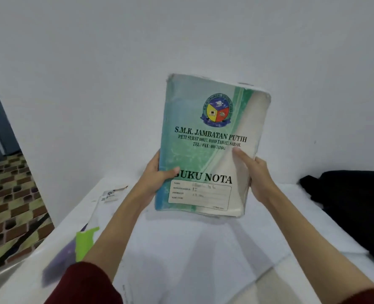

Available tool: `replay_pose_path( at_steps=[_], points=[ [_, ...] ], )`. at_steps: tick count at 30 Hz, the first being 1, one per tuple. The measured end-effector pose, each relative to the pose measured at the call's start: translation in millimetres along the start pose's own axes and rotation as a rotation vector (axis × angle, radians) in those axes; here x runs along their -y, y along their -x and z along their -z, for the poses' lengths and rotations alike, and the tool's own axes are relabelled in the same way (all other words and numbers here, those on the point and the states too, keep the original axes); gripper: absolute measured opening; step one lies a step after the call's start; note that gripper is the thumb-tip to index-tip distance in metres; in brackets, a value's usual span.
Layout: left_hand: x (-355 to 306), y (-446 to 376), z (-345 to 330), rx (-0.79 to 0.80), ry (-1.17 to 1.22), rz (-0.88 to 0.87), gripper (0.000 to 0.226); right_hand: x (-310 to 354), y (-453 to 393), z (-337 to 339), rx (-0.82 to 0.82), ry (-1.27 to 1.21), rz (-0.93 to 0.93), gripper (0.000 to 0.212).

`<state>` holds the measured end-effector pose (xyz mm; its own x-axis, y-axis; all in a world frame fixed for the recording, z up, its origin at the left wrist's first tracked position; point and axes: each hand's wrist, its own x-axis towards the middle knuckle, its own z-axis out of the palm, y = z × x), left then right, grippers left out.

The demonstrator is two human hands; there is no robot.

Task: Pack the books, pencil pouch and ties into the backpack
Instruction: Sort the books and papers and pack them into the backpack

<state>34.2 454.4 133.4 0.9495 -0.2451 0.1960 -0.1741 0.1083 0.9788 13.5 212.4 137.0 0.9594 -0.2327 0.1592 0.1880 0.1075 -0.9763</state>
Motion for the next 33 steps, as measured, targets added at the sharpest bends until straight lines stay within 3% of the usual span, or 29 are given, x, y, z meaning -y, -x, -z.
replay_pose_path(
  at_steps=[4, 8, 12, 15, 20, 25, 27, 30, 33],
  points=[
    [21.6, -20.1, -60.0, -0.003, 0.016, 0.063, 0.047, 14.9, 5.5, 46.5, -0.141, 0.061, 0.060, 0.051],
    [41.7, -31.9, -101.3, 0.015, 0.001, 0.123, 0.045, 12.8, 10.0, 83.3, -0.196, 0.137, 0.034, 0.028],
    [38.0, -36.8, -123.5, 0.041, 0.019, 0.085, 0.042, 0.2, 11.2, 105.3, -0.308, 0.162, 0.037, 0.040],
    [34.5, -39.8, -128.6, 0.027, 0.036, 0.086, 0.040, -2.9, 13.4, 107.6, -0.294, 0.125, 0.068, 0.055],
    [49.9, -43.1, -129.9, 0.013, 0.064, 0.141, 0.054, -3.8, 12.4, 98.2, -0.307, 0.028, 0.051, 0.053],
    [52.4, -48.1, -127.2, 0.090, 0.045, 0.142, 0.085, -7.9, 10.4, 106.6, -0.245, 0.063, 0.047, 0.058],
    [53.8, -47.8, -125.9, 0.134, 0.021, 0.143, 0.079, -7.2, 9.0, 114.7, -0.187, 0.111, 0.017, 0.059],
    [66.3, -41.8, -126.2, 0.169, 0.008, 0.176, 0.060, -14.6, 13.2, 120.7, -0.119, 0.164, -0.033, 0.042],
    [80.8, -34.0, -129.0, 0.132, 0.013, 0.211, 0.050, -28.0, 17.7, 117.3, -0.146, 0.168, -0.060, 0.038]
  ],
)
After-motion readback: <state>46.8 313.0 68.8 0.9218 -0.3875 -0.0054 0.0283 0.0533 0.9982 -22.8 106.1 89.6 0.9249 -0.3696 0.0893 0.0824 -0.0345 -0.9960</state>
